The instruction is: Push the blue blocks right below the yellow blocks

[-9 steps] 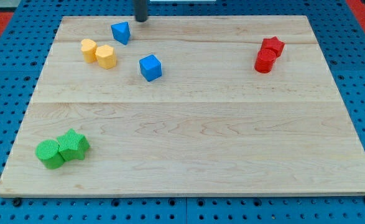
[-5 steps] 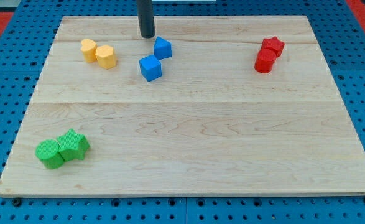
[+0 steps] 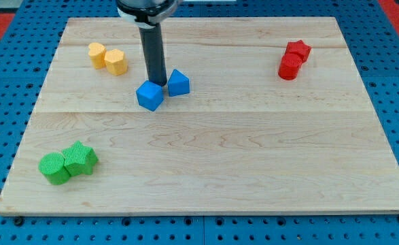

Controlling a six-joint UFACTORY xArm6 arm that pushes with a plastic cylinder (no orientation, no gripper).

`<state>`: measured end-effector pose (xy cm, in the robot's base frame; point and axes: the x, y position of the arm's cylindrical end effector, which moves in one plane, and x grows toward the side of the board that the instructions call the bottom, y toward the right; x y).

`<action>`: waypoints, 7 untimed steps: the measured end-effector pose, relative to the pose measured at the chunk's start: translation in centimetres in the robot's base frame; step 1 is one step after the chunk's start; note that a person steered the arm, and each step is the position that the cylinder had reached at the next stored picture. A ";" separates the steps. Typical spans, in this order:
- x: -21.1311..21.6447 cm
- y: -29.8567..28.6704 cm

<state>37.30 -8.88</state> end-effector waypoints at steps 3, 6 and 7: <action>8.6 -1.6; 6.3 0.7; 6.3 5.4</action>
